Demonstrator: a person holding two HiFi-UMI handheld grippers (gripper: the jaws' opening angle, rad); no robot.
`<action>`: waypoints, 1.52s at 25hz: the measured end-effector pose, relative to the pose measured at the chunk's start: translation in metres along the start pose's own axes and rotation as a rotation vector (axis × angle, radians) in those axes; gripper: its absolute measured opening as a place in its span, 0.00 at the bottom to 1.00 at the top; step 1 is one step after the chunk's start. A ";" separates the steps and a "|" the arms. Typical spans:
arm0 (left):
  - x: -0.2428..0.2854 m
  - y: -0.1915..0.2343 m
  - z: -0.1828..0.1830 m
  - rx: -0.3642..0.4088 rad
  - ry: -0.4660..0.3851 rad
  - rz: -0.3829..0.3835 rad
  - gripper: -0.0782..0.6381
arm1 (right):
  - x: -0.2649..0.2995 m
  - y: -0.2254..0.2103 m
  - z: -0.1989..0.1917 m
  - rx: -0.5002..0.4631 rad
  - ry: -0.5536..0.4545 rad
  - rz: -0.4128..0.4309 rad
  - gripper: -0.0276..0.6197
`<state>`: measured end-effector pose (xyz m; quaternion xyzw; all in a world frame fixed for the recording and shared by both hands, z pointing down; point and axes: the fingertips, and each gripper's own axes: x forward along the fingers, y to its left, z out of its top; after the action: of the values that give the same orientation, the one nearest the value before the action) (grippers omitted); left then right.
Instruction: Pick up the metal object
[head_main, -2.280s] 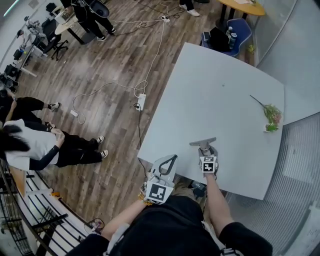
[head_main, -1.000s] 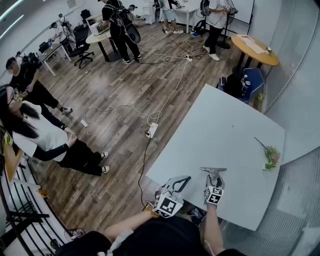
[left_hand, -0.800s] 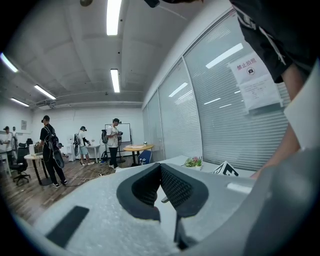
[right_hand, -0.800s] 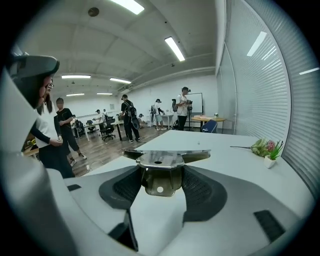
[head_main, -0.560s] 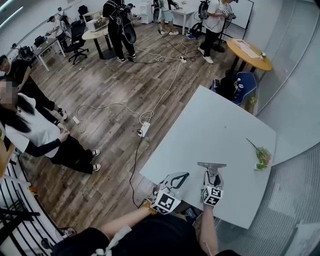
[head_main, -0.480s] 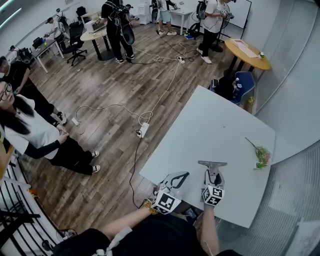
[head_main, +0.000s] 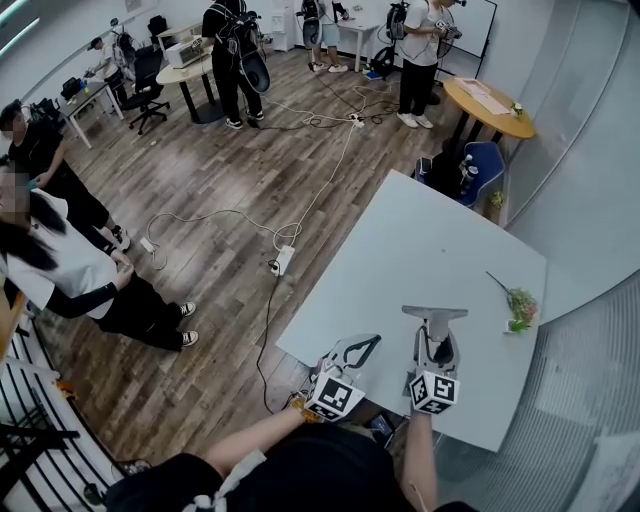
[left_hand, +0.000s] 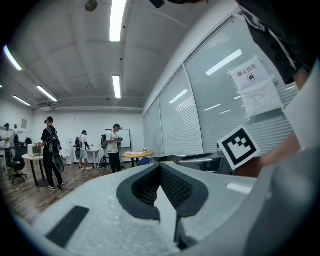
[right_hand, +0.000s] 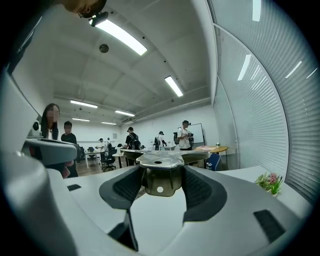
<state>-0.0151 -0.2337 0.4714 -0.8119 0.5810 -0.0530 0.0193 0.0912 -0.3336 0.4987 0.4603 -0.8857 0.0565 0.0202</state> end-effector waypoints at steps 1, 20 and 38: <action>0.002 -0.001 0.001 0.000 -0.004 -0.002 0.12 | -0.003 0.000 0.006 -0.005 -0.013 0.001 0.43; 0.019 -0.009 0.036 -0.011 -0.096 0.042 0.11 | -0.064 0.002 0.072 -0.049 -0.169 -0.088 0.43; 0.023 -0.009 0.038 -0.007 -0.075 0.038 0.12 | -0.082 -0.008 0.061 -0.083 -0.089 -0.201 0.43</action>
<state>0.0048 -0.2535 0.4355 -0.8022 0.5954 -0.0201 0.0391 0.1465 -0.2786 0.4314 0.5477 -0.8366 -0.0032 0.0054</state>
